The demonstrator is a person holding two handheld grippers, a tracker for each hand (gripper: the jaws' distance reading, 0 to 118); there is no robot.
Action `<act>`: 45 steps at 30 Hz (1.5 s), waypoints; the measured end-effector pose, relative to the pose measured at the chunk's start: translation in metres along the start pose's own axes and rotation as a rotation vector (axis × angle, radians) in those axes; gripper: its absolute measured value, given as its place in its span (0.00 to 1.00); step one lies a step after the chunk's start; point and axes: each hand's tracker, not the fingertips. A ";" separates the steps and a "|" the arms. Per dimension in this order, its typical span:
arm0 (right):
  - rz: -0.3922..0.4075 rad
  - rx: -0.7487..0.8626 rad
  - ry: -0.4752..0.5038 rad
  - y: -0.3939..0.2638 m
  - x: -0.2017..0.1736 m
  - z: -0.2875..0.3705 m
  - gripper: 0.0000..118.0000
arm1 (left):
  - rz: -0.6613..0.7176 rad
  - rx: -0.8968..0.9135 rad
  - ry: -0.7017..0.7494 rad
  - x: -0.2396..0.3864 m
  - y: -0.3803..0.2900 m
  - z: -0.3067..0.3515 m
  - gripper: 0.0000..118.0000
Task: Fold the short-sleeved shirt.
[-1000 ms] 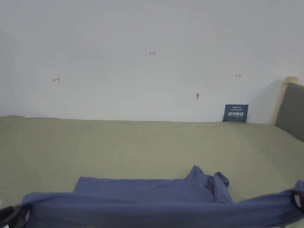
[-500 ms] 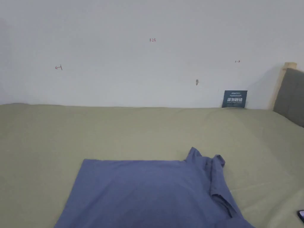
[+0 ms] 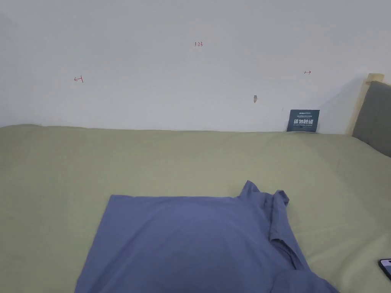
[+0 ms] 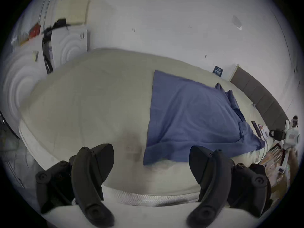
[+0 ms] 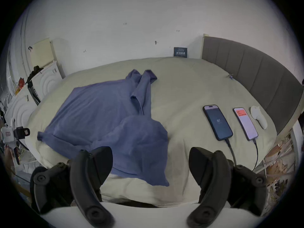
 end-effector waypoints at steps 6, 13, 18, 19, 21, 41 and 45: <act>-0.013 -0.078 0.032 -0.001 -0.027 -0.003 0.00 | 0.005 -0.003 -0.028 0.032 0.009 0.009 0.02; -0.023 -0.111 0.031 -0.022 -0.040 -0.012 0.00 | -0.041 -0.103 -0.026 0.031 -0.009 -0.015 0.00; -0.035 -0.118 0.041 -0.024 -0.038 -0.013 0.00 | 0.029 -0.167 -0.072 0.020 -0.016 -0.027 0.14; -0.040 -0.119 0.043 -0.023 -0.036 -0.013 0.00 | 0.030 -0.160 -0.078 0.017 -0.018 -0.031 0.40; -0.044 -0.119 0.048 -0.021 -0.032 -0.014 0.00 | 0.028 -0.156 -0.072 0.016 -0.020 -0.039 0.94; 0.031 -0.295 0.025 -0.030 0.017 -0.071 0.92 | 0.081 -0.190 -0.072 -0.003 -0.027 -0.075 0.09; 0.062 -0.338 -0.004 -0.034 0.016 -0.083 0.03 | 0.071 -0.191 -0.067 -0.004 -0.027 -0.078 0.09</act>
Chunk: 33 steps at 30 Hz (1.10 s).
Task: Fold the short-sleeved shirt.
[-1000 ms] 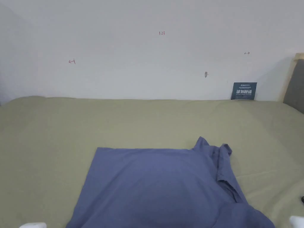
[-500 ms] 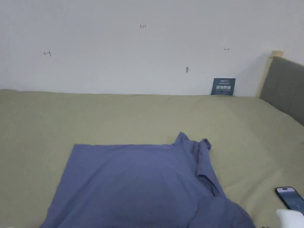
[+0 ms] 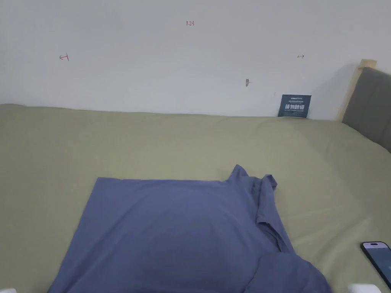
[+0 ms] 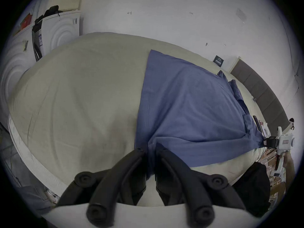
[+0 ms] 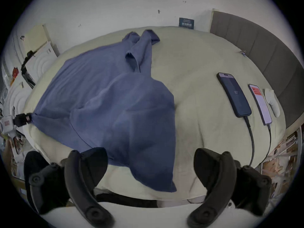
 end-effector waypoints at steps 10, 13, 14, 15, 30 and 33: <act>0.023 0.137 0.024 0.023 -0.018 0.035 0.03 | 0.002 0.015 -0.018 0.000 0.011 0.020 0.08; 0.009 0.194 0.064 0.041 -0.021 0.048 0.03 | 0.033 0.061 -0.058 0.000 0.028 0.027 0.08; 0.002 0.205 0.073 0.050 -0.021 0.050 0.03 | 0.035 0.070 -0.063 0.000 0.036 0.029 0.08; -0.005 0.216 0.081 0.056 -0.021 0.051 0.03 | 0.035 0.079 -0.066 0.000 0.046 0.030 0.08; -0.058 0.111 0.034 0.188 -0.010 -0.051 0.03 | -0.030 -0.006 0.020 0.019 0.192 -0.074 0.08; -0.065 0.092 0.036 0.189 -0.011 -0.066 0.03 | -0.022 -0.042 0.033 0.016 0.191 -0.096 0.08</act>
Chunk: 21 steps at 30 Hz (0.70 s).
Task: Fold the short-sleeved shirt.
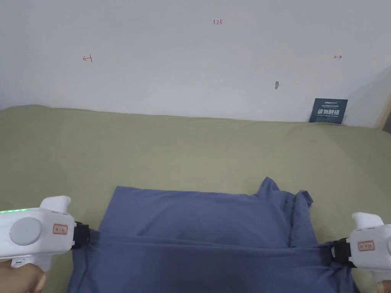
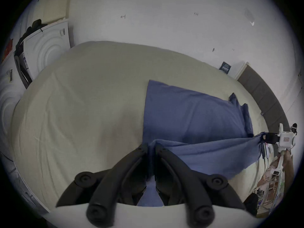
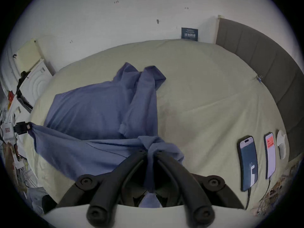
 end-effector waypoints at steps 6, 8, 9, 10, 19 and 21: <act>-0.007 0.074 -0.003 -0.006 0.006 -0.001 0.84 | 0.076 -0.038 0.004 -0.007 -0.009 -0.002 0.86; -0.021 0.178 0.051 -0.013 0.007 0.022 0.82 | 0.117 0.020 -0.086 -0.011 -0.012 0.018 0.85; -0.022 0.218 0.068 -0.017 0.004 0.036 0.83 | 0.119 0.044 -0.082 -0.009 -0.015 0.031 0.85; -0.022 0.251 0.060 -0.022 0.001 0.049 0.83 | 0.110 0.063 -0.052 -0.004 -0.020 0.045 0.84; 0.067 0.204 -0.011 -0.102 -0.025 0.093 0.00 | -0.067 0.202 0.026 0.027 -0.117 0.102 0.03; 0.068 0.161 -0.029 -0.124 -0.027 0.085 0.00 | -0.077 0.162 0.033 0.028 -0.140 0.098 0.00</act>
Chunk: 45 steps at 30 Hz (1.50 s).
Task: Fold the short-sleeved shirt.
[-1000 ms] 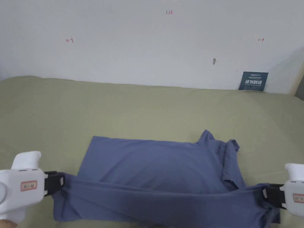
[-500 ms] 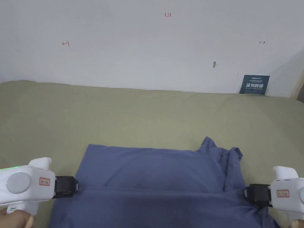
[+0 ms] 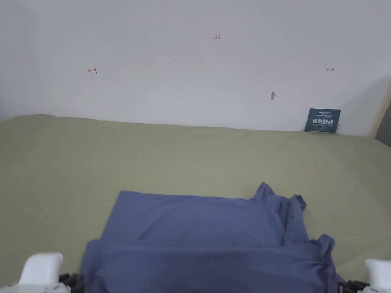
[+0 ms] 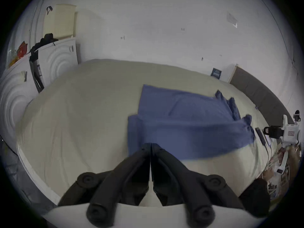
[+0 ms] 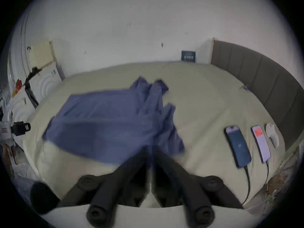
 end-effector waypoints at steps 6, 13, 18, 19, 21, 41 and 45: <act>-0.063 -0.037 0.032 -0.019 0.003 -0.007 0.00 | 0.058 -0.081 0.024 -0.009 -0.019 -0.021 0.00; -0.073 -0.005 0.036 -0.002 0.007 -0.006 0.00 | 0.093 -0.061 0.011 -0.022 0.026 -0.061 0.67; -0.072 -0.008 0.048 0.004 0.010 -0.010 0.00 | 0.169 -0.192 -0.098 -0.027 0.035 -0.102 0.93; -0.072 -0.010 0.046 0.005 0.011 -0.012 0.00 | 0.174 -0.224 -0.066 -0.027 0.035 -0.110 0.93; -0.081 -0.014 0.042 0.007 0.016 -0.016 0.00 | 0.171 -0.252 -0.049 -0.027 0.033 -0.124 0.81; -0.015 -0.142 0.140 0.028 0.023 -0.089 0.13 | 0.102 -0.163 -0.064 -0.021 0.035 -0.088 0.06; 0.023 -0.132 0.091 0.034 0.018 -0.071 0.13 | 0.087 -0.153 -0.071 -0.027 0.044 -0.087 0.06</act>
